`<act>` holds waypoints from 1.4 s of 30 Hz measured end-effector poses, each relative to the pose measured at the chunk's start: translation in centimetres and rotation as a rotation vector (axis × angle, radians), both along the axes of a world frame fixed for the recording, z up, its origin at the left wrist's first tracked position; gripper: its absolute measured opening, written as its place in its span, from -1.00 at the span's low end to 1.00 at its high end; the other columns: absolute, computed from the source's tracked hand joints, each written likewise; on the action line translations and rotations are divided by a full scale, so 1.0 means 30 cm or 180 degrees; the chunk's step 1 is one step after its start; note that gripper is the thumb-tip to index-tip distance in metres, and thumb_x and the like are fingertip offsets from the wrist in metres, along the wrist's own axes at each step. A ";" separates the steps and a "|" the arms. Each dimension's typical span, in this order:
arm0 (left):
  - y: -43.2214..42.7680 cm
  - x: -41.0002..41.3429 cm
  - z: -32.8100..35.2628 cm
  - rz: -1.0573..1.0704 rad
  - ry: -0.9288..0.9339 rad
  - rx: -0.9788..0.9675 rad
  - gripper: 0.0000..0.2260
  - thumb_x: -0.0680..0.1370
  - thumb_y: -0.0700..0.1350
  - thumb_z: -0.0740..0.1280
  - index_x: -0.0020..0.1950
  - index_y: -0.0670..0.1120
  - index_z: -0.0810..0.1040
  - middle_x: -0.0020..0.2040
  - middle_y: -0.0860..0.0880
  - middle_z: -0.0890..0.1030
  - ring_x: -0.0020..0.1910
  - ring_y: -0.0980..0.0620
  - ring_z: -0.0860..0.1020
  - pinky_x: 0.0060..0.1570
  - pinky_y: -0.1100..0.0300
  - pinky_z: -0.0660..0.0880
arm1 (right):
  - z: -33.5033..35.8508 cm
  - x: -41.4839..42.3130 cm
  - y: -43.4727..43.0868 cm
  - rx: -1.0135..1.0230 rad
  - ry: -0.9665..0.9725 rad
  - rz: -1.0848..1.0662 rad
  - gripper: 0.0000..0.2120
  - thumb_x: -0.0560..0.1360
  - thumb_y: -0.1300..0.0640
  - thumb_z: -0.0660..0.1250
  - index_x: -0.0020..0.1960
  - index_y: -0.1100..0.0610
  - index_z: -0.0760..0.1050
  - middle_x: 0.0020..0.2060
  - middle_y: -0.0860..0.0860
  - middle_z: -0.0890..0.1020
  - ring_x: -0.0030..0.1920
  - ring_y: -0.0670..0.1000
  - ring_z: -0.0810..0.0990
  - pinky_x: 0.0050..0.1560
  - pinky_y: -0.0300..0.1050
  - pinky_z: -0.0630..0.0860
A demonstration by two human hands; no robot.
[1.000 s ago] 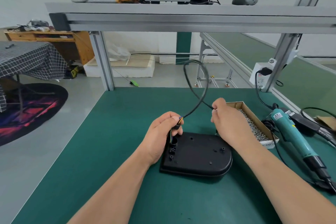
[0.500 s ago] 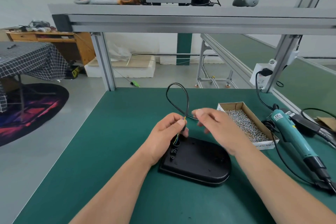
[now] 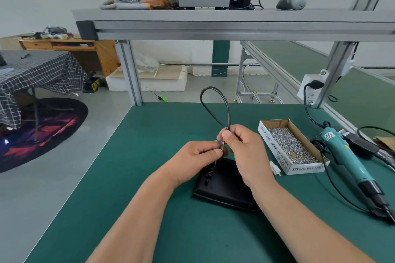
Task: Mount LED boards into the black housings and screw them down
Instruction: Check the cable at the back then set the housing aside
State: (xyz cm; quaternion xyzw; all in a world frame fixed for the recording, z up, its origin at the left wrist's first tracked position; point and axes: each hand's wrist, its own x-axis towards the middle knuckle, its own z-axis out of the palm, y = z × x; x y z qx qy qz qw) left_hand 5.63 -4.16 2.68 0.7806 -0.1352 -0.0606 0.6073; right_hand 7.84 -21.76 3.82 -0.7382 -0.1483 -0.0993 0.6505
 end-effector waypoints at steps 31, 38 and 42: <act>0.054 -0.058 -0.031 -0.0118 0.0012 -0.0238 -0.69 0.71 -0.09 0.33 0.46 -0.02 0.61 0.40 0.13 0.64 0.46 0.19 0.50 0.48 0.30 0.36 | 0.018 -0.028 0.007 -0.0195 -0.0206 0.0231 -0.84 0.67 0.18 0.36 -0.06 0.07 0.66 -0.14 -0.04 0.74 -0.19 -0.11 0.69 -0.04 -0.38 0.52; 0.061 -0.045 -0.031 -0.0018 -0.0036 0.0008 -0.78 0.67 -0.19 0.40 0.31 -0.09 0.70 0.30 -0.09 0.70 0.36 -0.02 0.61 0.48 0.01 0.45 | 0.029 -0.049 0.009 -0.0349 -0.0358 0.0297 -0.83 0.67 0.22 0.35 -0.07 0.13 0.65 -0.15 -0.04 0.72 -0.16 -0.17 0.60 -0.09 -0.41 0.48; 0.057 -0.046 -0.017 -0.0018 0.0004 -0.0065 -0.88 0.56 -0.09 0.41 0.00 0.08 0.73 0.19 -0.23 0.69 0.26 -0.08 0.61 0.45 -0.26 0.40 | 0.030 -0.057 0.011 -0.0385 -0.0331 0.0112 -0.83 0.67 0.21 0.35 -0.10 0.13 0.63 -0.20 -0.05 0.68 -0.21 -0.19 0.54 -0.09 -0.35 0.46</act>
